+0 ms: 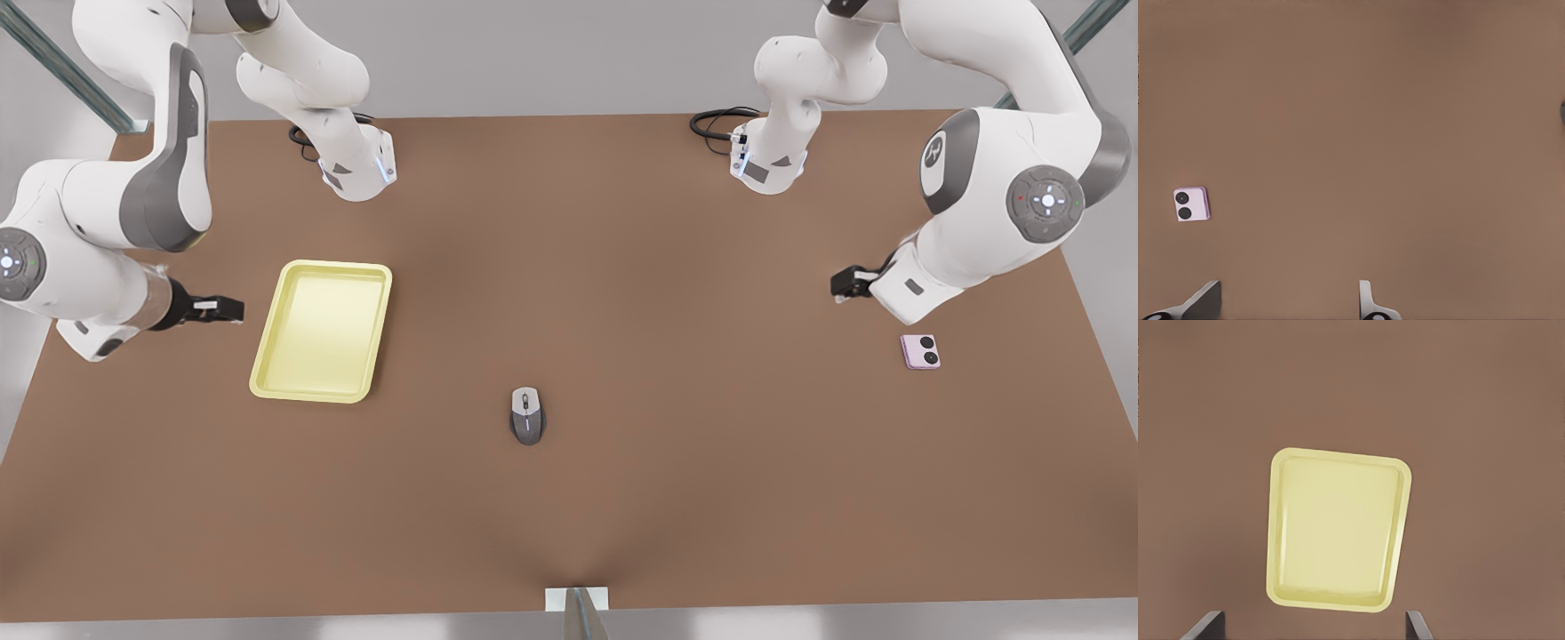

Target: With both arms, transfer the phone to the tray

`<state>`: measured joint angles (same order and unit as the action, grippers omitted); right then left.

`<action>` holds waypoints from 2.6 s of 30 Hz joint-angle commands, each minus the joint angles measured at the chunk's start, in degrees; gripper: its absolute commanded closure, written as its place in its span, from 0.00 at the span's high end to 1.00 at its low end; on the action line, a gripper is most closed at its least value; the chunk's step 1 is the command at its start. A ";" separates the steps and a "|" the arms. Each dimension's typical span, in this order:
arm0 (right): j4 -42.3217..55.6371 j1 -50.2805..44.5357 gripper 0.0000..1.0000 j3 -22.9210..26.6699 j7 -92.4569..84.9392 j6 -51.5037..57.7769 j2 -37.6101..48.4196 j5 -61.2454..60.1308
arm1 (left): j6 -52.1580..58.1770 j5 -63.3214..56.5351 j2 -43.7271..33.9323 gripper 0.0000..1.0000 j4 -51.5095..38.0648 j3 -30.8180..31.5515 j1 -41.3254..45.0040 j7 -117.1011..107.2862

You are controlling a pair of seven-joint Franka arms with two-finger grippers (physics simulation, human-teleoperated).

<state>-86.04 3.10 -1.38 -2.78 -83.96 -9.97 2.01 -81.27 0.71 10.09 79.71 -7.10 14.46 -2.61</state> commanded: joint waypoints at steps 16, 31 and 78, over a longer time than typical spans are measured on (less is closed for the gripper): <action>-0.18 0.41 1.00 0.42 -1.88 -4.11 -0.05 -1.84 | -51.71 0.44 15.75 1.00 30.95 -1.33 -30.63 21.59; -0.10 0.77 1.00 0.42 -1.79 -4.02 -0.05 -1.75 | -56.36 0.35 19.17 1.00 34.20 -1.60 -31.95 43.56; -0.19 0.94 1.00 0.42 -2.05 -3.58 -0.14 -1.84 | -57.42 0.35 24.01 0.80 32.97 -1.51 -31.94 23.35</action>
<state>-86.25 4.04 -0.97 -4.75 -87.55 -10.17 0.21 -139.01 0.82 34.15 112.70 -8.61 -17.48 23.68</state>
